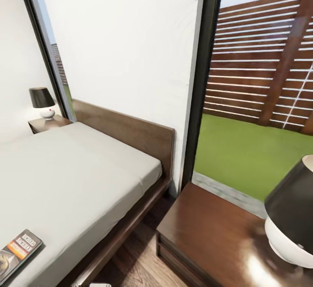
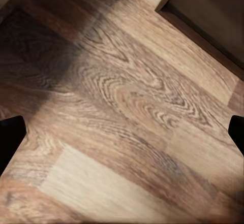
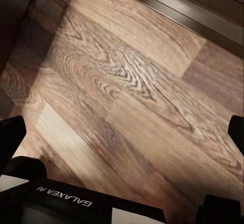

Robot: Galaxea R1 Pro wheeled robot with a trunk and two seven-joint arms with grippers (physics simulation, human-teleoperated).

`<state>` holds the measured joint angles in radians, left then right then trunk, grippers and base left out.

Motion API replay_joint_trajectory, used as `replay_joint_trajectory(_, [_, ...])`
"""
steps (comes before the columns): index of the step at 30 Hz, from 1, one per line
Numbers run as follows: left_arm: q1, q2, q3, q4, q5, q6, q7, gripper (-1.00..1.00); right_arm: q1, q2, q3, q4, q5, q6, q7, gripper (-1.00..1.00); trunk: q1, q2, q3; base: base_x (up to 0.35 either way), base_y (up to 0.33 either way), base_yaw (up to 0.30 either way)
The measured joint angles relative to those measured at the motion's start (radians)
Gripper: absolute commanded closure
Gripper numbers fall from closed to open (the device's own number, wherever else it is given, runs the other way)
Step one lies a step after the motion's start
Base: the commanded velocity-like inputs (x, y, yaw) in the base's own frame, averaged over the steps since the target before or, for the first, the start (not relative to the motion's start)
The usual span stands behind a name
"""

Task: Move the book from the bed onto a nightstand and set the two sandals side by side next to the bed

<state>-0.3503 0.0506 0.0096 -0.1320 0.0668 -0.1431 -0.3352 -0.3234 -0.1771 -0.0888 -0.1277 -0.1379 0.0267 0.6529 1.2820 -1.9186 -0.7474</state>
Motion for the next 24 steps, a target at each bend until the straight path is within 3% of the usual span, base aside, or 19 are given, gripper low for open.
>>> replay_joint_trajectory(24, [0.000, -0.001, -0.001, 0.000, 0.000, 0.000, 0.000, -1.00, 0.000, 0.000, 0.000, 0.000, 0.000, 0.000, 0.000, -1.00, 0.000, 0.000, 0.000, 0.058, -0.015, 0.286])
